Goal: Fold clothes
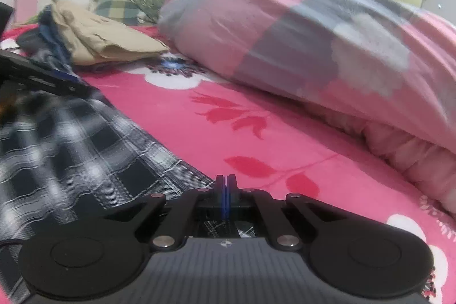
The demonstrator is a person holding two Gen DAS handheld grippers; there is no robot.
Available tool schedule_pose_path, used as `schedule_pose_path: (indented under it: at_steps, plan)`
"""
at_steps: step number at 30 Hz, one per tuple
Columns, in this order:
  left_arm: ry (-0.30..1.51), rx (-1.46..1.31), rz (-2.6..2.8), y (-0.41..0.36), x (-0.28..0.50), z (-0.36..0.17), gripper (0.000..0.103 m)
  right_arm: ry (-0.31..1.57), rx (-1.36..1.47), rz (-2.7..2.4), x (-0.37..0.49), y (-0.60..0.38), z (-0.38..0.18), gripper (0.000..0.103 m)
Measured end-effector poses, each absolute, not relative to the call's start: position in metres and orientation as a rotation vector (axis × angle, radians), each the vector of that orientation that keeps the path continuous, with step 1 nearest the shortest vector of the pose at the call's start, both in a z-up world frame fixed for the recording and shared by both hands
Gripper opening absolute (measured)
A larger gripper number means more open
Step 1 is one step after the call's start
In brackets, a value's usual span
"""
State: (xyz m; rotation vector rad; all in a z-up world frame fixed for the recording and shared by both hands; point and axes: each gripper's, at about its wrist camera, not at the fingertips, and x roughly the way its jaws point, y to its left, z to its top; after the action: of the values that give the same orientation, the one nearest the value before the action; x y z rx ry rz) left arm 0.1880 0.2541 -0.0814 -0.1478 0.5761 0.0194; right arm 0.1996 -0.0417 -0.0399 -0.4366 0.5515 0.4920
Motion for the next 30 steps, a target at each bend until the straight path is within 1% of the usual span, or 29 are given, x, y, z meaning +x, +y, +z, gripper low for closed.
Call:
schedule_pose_path:
  at_steps: [11,14,18,19,20,21,22,23,25,27,29,30]
  plan:
    - [0.570,-0.130,0.045,0.257,0.197,-0.081,0.050,0.561,-0.418,0.401,0.227,-0.045,-0.052,0.000]
    - [0.581,-0.121,0.051,0.255,0.200,-0.084,0.051,0.588,-0.340,0.393,0.240,-0.055,-0.058,0.000]
    - [0.582,-0.113,0.052,0.255,0.199,-0.084,0.051,0.604,-0.191,0.508,0.233,-0.067,-0.044,0.001]
    - [0.582,-0.111,0.052,0.255,0.199,-0.084,0.051,0.603,-0.169,0.563,0.228,-0.067,-0.039,0.003]
    - [0.582,-0.110,0.053,0.255,0.199,-0.085,0.051,0.599,-0.178,0.606,0.222,-0.064,-0.036,0.014]
    - [0.583,-0.107,0.054,0.254,0.199,-0.085,0.051,0.594,-0.198,0.646,0.215,-0.059,-0.033,0.026]
    - [0.583,-0.104,0.055,0.254,0.199,-0.085,0.051,0.582,-0.235,0.662,0.210,-0.055,-0.032,0.052]
    - [0.583,-0.101,0.056,0.253,0.199,-0.085,0.051,0.567,-0.278,0.670,0.206,-0.050,-0.033,0.058]
    - [0.583,-0.097,0.058,0.253,0.199,-0.086,0.051,0.612,-0.330,0.678,0.210,-0.045,-0.040,0.056]
    - [0.582,-0.103,0.055,0.254,0.199,-0.086,0.051,0.680,-0.361,0.686,0.218,-0.042,-0.048,0.050]
    - [0.582,-0.109,0.052,0.255,0.199,-0.087,0.051,0.723,-0.366,0.687,0.223,-0.044,-0.053,0.047]
    - [0.582,-0.110,0.052,0.255,0.199,-0.087,0.051,0.734,-0.360,0.694,0.224,-0.045,-0.054,0.044]
